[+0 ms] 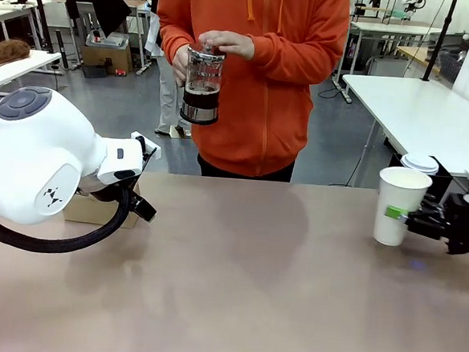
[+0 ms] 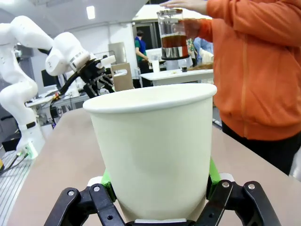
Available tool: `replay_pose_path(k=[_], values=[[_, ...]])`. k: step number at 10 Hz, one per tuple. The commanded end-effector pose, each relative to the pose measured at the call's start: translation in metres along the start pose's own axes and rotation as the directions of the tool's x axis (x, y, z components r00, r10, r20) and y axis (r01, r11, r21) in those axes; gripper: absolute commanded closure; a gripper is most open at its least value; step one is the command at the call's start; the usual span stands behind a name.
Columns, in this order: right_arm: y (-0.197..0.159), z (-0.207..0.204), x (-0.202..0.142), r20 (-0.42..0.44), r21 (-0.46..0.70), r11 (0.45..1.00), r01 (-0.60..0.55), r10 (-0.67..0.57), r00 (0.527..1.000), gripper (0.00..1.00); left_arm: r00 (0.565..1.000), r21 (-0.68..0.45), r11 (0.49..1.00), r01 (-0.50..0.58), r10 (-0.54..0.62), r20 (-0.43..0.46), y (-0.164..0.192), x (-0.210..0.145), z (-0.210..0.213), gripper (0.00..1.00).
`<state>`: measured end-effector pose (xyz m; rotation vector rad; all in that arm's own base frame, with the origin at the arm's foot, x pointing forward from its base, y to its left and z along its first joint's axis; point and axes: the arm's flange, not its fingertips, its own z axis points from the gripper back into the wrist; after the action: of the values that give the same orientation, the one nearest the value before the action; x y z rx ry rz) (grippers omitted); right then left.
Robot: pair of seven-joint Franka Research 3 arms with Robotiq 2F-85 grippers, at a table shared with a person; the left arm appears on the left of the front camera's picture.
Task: Pour a drink into a cup and package it in a carrier.
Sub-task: Pick up the 600 ml Paper Cup and place it in the middle top area of the table.
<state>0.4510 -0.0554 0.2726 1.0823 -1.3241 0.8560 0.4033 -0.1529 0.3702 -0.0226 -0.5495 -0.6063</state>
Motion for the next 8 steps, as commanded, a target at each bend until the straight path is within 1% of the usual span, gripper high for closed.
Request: replay_pose_path(k=[1, 2, 4, 6, 8], values=[[0.006, -0.056, 0.013, -0.030, -0.059, 0.996, 0.062, -0.064, 0.998, 0.19, 1.000, -0.001, 1.000, -0.001, 0.001, 0.001, 0.001, 0.000, 0.000, 0.00], [-0.001, -0.080, 0.016, -0.029, -0.079, 0.994, 0.069, -0.072, 0.997, 0.19, 1.000, -0.001, 1.000, -0.001, 0.001, 0.001, 0.001, 0.000, 0.000, 0.00], [-0.018, -0.118, 0.005, -0.022, -0.061, 0.991, 0.121, -0.123, 0.992, 0.19, 1.000, -0.001, 1.000, -0.001, 0.001, 0.001, 0.001, 0.000, 0.000, 0.00], [-0.039, -0.163, -0.010, -0.019, -0.089, 0.990, 0.108, -0.110, 0.994, 0.19, 1.000, -0.001, 1.000, -0.001, 0.001, 0.001, 0.001, 0.000, 0.000, 0.00], [-0.060, -0.183, -0.024, 0.004, -0.104, 0.992, 0.074, -0.074, 0.997, 0.19, 1.000, -0.001, 1.000, -0.001, 0.001, 0.001, 0.001, 0.000, 0.000, 0.00]])
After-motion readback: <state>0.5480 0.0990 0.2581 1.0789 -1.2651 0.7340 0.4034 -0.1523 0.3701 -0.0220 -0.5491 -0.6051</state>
